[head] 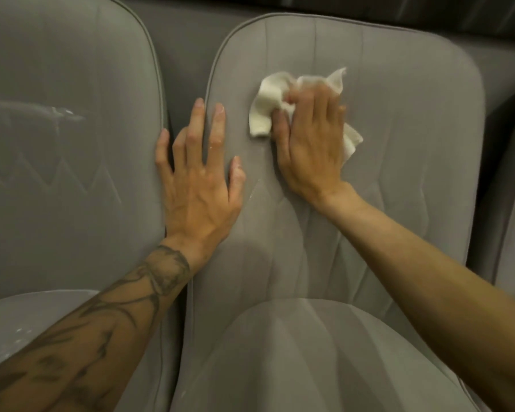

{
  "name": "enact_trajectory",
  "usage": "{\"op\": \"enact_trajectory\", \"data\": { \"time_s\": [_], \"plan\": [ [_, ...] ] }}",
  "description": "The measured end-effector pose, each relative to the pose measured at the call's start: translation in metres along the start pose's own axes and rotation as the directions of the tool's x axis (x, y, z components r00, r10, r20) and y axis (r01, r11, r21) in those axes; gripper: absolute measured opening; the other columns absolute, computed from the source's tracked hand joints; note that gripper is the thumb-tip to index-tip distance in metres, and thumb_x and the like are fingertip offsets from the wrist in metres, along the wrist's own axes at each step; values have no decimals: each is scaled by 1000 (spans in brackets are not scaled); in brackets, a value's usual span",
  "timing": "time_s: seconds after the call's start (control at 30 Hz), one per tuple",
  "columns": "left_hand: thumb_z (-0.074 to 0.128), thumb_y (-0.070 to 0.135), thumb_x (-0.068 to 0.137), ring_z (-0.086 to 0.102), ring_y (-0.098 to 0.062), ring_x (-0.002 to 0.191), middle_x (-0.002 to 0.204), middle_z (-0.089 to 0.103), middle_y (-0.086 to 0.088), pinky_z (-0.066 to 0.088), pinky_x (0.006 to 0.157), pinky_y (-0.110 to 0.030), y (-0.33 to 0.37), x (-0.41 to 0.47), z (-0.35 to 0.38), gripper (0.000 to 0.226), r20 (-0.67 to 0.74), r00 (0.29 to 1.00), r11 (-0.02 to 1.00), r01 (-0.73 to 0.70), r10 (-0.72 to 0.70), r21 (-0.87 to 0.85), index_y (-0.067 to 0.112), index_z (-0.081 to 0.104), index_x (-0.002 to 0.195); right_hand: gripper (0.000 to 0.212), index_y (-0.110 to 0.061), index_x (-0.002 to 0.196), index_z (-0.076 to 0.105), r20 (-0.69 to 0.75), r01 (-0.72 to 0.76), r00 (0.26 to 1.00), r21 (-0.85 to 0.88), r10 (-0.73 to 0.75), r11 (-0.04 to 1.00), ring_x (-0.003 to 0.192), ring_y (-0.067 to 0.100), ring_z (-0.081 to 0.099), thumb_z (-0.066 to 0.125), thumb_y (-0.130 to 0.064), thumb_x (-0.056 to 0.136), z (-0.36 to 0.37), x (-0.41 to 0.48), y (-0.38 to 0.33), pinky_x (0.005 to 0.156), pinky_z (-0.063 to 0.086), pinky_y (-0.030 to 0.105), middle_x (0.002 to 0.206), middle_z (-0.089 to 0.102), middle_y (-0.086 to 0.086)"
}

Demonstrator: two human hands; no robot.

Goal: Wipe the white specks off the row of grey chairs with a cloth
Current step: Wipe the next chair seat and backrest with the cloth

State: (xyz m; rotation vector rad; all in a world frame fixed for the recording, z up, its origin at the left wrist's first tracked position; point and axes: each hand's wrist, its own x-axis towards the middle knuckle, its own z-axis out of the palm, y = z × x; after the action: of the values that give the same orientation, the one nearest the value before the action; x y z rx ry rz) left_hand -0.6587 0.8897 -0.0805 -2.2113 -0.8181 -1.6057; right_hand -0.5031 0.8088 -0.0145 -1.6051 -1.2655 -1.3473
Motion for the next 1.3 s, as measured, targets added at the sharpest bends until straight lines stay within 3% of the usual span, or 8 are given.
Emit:
{"op": "enact_trajectory", "data": {
  "time_s": [0.13,0.37,0.57,0.77,0.9,1.0,1.17,1.3],
  "plan": [
    [47,38,104,44,-31,142,169,28,-13,22,124,-55,-1,1,-1,68,7,1000,1000,0,0,-10,17,25,164,25,-7,107,59,135,224,964,40,-227,974,103,31,48,46,-28,103,-13,-23,7,83,37,42,112,60,17],
    [47,38,103,45,-30,140,169,28,-13,23,123,-56,-1,0,1,68,0,1000,1000,0,0,-6,17,25,164,24,-13,110,50,-29,-29,999,-39,28,999,100,29,47,38,-33,105,5,-5,1,84,37,40,110,57,14],
    [47,36,103,44,-31,141,169,28,-13,22,124,-55,0,1,-2,68,14,1000,1000,6,-6,-15,16,26,164,20,-10,110,56,218,248,943,44,-252,968,103,32,50,49,-27,102,-16,-56,5,83,37,40,114,60,15],
    [49,34,102,45,-31,140,169,29,-13,22,125,-55,0,0,-1,69,2,1000,1000,7,-7,-11,17,26,164,29,-11,107,57,-78,-80,994,-75,74,994,98,27,47,39,-33,104,8,19,5,84,35,38,108,58,12],
    [49,32,102,42,-30,143,169,29,-13,22,124,-56,0,1,-2,67,5,1000,1000,4,-4,-26,16,28,163,23,-9,115,52,131,138,980,83,-148,987,104,33,49,47,-27,102,-3,-68,-17,86,38,43,114,59,17],
    [49,31,101,41,-29,144,169,29,-13,21,125,-56,1,2,-4,67,11,1000,999,18,-18,-33,16,28,164,17,-15,114,46,234,256,931,131,-281,958,104,33,53,48,-27,102,-11,-66,-3,85,38,40,114,60,14],
    [48,31,102,41,-27,143,169,30,-12,21,125,-54,1,1,-4,67,4,1000,999,20,-20,-26,17,28,164,20,-19,112,45,-19,-58,998,9,58,998,105,28,50,36,-36,105,8,-9,2,87,37,40,114,56,8],
    [47,33,102,43,-29,143,169,28,-12,19,125,-54,0,1,-4,68,18,1000,999,16,-16,-29,17,26,164,24,-14,119,45,118,40,992,101,-52,994,101,34,51,38,-32,104,8,-100,-18,87,38,45,115,57,15]
  ]
}}
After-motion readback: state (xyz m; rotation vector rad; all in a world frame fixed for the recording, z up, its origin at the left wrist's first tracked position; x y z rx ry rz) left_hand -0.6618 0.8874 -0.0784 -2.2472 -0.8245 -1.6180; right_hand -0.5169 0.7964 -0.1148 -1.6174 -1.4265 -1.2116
